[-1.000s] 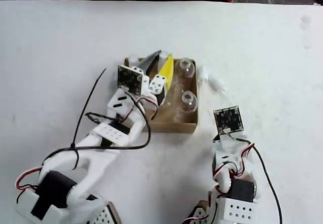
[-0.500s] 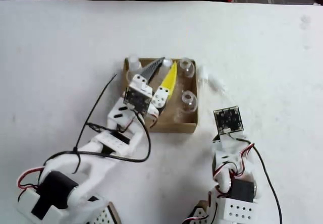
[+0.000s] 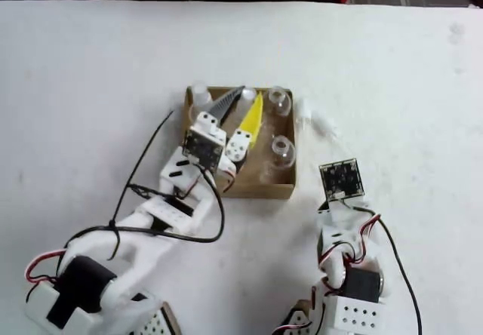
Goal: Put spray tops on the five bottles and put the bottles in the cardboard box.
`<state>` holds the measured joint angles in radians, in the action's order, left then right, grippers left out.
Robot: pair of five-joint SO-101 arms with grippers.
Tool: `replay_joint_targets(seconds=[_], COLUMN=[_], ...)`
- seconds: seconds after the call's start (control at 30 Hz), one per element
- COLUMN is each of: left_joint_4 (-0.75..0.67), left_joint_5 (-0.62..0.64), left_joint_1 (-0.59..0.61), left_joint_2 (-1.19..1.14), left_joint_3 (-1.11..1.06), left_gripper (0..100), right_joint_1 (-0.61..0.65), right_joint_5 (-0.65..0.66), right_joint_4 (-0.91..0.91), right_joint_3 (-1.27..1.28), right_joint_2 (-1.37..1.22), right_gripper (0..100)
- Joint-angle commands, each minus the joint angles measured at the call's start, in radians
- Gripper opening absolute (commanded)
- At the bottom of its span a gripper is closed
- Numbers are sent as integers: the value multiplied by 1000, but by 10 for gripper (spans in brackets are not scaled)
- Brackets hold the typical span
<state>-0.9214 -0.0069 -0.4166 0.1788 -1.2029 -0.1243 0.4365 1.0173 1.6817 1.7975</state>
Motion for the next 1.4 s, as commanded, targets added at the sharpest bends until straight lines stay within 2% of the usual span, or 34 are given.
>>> replay_joint_targets(seconds=[0.0, 0.53, 0.8, 0.97, 1.07, 1.37], left_joint_4=[-23, -66, -58, 17, 20, 18], left_joint_5=[18, 26, 26, 57, 104, 104], left_joint_1=[1, 35, 38, 36, 39, 31], left_joint_2=[30, 33, 148, 105, 59, 30], left_joint_3=[-8, -31, -103, -69, -44, -40], left_gripper=[20, 20, 20, 20, 20, 20], right_joint_1=[10, 10, 10, 10, 7, 8], right_joint_5=[17, 17, 17, 17, 17, 17], right_joint_4=[2, 2, 2, 4, 4, 4], right_joint_3=[9, 9, 9, 9, 9, 9], right_joint_2=[4, 4, 4, 4, 4, 4], right_gripper=[18, 18, 18, 18, 18, 18])
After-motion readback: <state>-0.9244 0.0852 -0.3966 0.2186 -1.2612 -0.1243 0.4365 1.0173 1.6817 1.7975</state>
